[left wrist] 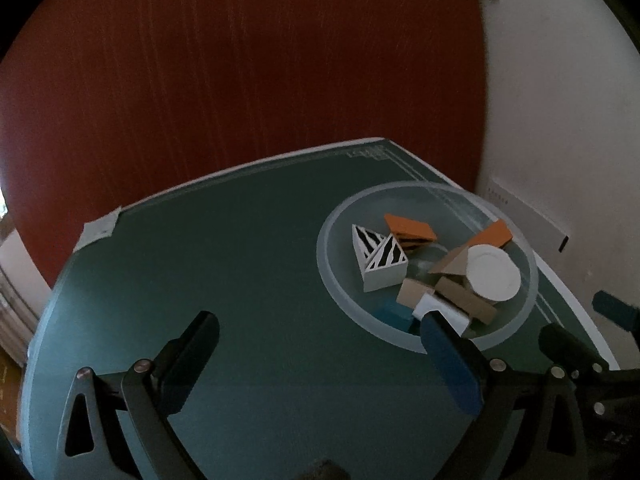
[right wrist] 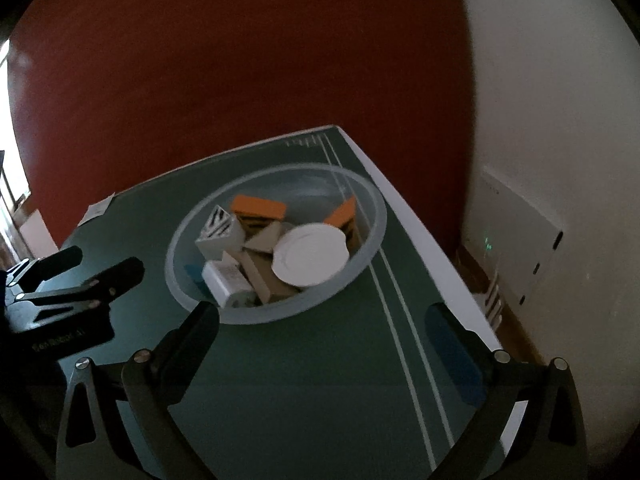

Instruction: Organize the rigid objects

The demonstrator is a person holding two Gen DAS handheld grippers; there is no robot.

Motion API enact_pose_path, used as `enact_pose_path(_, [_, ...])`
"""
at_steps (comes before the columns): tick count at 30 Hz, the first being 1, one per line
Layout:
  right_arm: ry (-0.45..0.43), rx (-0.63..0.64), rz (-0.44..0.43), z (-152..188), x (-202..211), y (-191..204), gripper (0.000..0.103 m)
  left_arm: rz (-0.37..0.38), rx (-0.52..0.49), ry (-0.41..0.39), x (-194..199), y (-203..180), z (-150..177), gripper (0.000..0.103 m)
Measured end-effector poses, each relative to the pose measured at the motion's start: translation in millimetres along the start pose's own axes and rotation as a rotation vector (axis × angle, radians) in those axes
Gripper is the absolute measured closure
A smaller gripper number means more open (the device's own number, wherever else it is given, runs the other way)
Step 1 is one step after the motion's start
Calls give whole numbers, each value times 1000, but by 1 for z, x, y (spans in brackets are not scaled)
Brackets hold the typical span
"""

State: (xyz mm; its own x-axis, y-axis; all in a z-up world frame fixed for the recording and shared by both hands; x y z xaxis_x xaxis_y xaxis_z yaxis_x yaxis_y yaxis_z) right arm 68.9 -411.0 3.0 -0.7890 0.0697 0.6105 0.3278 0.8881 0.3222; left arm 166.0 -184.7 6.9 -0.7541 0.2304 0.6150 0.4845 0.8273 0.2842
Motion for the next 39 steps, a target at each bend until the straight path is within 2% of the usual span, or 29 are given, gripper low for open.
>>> enact_pose_path(6, [-36,74,32,-9,10,13,0,-30,-15,-39,12,1,-8,1])
enact_pose_path(10, [-25,89,51,-9,6,14,0,-28,-14,-39,11,1,-8,1])
enact_pose_path(20, [16,130,91,-9,-6,15,0,24,-22,30,-5,-7,1,1])
enact_pose_path(27, [31,117,116,-11,-8,5,0,20,-57,73,-13,-11,3,1])
enact_pose_path(39, [36,149,142,-16,-5,2,0,36,-108,100,-17,-15,0,1])
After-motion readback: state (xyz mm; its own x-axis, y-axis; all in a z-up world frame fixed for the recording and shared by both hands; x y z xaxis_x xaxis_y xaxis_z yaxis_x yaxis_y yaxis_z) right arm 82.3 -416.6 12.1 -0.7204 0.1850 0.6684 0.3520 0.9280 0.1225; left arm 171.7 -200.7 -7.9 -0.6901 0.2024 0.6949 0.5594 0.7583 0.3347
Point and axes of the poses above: each gripper's, at about its wrist camera, not at the fingertips, and x roughly against the way its jaws point, y to its left, z to its underside, the point moved 9 cm from there along -x, roughly the way its jaws point, and after that the axes turned 12 degrees about -x, right-handed, at the moved point
